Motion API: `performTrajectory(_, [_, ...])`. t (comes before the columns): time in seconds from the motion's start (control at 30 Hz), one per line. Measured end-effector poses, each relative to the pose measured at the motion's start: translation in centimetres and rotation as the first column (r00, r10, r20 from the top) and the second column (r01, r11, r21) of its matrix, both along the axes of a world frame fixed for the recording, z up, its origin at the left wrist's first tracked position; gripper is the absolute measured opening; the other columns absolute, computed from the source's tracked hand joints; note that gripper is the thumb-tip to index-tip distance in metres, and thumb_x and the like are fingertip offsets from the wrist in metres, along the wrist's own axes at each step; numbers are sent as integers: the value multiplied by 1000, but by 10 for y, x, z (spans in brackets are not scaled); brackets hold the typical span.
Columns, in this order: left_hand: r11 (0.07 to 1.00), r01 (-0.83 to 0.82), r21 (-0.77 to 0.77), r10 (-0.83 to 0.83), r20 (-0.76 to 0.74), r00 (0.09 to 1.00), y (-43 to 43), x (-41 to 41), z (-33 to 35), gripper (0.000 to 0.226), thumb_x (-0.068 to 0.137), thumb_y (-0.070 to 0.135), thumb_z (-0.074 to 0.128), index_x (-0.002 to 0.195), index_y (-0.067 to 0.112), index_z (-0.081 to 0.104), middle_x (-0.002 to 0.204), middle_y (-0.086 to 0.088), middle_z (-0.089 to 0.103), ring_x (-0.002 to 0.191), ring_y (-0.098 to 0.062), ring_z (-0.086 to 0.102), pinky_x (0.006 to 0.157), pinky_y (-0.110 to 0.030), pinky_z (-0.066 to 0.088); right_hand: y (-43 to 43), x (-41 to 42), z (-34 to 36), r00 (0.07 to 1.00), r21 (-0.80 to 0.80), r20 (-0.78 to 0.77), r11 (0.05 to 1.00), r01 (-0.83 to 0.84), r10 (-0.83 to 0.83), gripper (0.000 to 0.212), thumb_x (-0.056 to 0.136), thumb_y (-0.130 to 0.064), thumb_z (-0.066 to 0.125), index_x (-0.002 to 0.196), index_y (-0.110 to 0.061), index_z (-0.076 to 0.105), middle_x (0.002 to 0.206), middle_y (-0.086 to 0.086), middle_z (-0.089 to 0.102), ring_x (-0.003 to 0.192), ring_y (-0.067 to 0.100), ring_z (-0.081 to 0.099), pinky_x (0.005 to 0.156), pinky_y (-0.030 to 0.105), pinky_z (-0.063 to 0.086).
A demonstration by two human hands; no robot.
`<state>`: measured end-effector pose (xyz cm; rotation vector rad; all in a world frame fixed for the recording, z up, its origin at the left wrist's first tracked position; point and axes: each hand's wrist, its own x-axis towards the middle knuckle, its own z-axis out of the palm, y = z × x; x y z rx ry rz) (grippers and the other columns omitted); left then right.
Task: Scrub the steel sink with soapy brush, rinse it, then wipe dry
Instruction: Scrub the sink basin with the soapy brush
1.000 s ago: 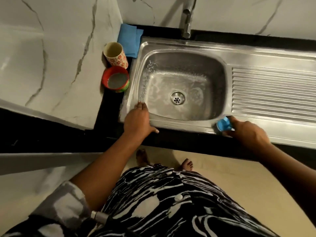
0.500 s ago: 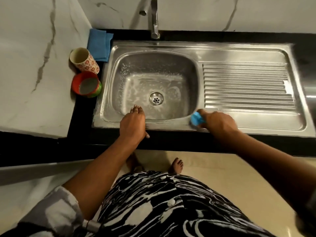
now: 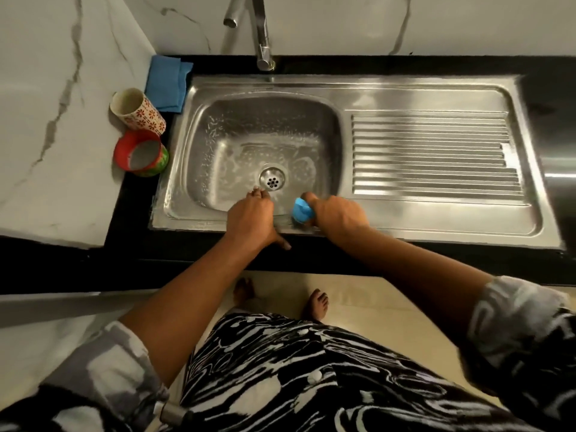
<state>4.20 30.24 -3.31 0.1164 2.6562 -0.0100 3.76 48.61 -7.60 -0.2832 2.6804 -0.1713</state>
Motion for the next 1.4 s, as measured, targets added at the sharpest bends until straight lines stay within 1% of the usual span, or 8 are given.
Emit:
performTrajectory(0.2, [999, 28, 42, -30, 44, 999, 10, 17, -20, 155, 50, 75, 91, 165, 2, 19, 173, -15, 25, 157, -27, 33, 118, -41, 42, 127, 37, 4, 970, 92, -30, 966, 242, -240, 49, 101, -45, 54, 144, -41, 30, 97, 14, 70, 80, 35, 67, 65, 39, 49])
performTrajectory(0.53, [986, 163, -22, -162, 28, 986, 38, 3, -21, 165, 41, 49, 105, 166, 0, 9, 175, -18, 15, 162, -27, 17, 129, -38, 20, 15, -4, -1, 993, 93, -78, 991, 93, -86, 47, 104, -34, 50, 148, -29, 33, 106, 13, 71, 93, 36, 70, 70, 41, 48])
performTrajectory(0.7, [987, 157, -22, -156, 49, 987, 38, 2, -19, 170, 37, 50, 105, 166, -3, 7, 175, -19, 12, 163, -28, 16, 131, -39, 19, 106, -4, -2, 964, 58, -57, 963, 262, -259, 50, 103, -47, 52, 149, -43, 32, 108, 15, 70, 94, 36, 69, 73, 40, 50])
performTrajectory(0.83, [991, 133, -6, -133, 31, 991, 29, 5, -22, 169, 37, 59, 101, 166, -2, 11, 174, -20, 17, 162, -29, 20, 131, -41, 23, 151, 19, 2, 936, 110, -80, 930, 350, -342, 53, 102, -50, 53, 148, -36, 32, 99, 16, 68, 84, 36, 65, 65, 38, 45])
performTrajectory(1.0, [992, 122, -6, -122, 25, 992, 31, 5, -25, 170, 34, 57, 103, 165, -3, 13, 173, -20, 19, 161, -30, 22, 131, -40, 24, 87, 31, -11, 939, 38, -45, 938, 344, -342, 55, 103, -38, 54, 151, -39, 27, 106, 13, 71, 90, 33, 69, 70, 39, 50])
performTrajectory(1.17, [983, 174, -62, -170, 58, 984, 49, -6, -16, 160, 47, 37, 107, 166, -3, 7, 175, -20, 9, 163, -32, 14, 132, -42, 19, 26, 27, 1, 981, -12, 23, 981, 192, -191, 55, 101, -44, 57, 149, -33, 32, 94, 7, 66, 82, 27, 66, 66, 37, 48])
performTrajectory(1.3, [976, 200, -80, -195, 65, 979, 49, -11, -17, 137, 70, 28, 99, 165, -4, 6, 174, -24, 6, 163, -33, 10, 133, -43, 16, 113, 43, 10, 956, 58, 38, 955, 290, -292, 50, 101, -45, 55, 147, -36, 36, 111, 15, 68, 99, 36, 68, 72, 36, 43])
performTrajectory(1.4, [975, 204, -81, -201, 45, 978, 45, -7, -20, 140, 67, 32, 100, 165, -4, 7, 174, -23, 8, 163, -33, 14, 132, -44, 19, 182, 66, 19, 918, 149, -24, 907, 394, -395, 46, 101, -40, 57, 143, -33, 39, 95, 13, 64, 84, 36, 66, 68, 41, 49])
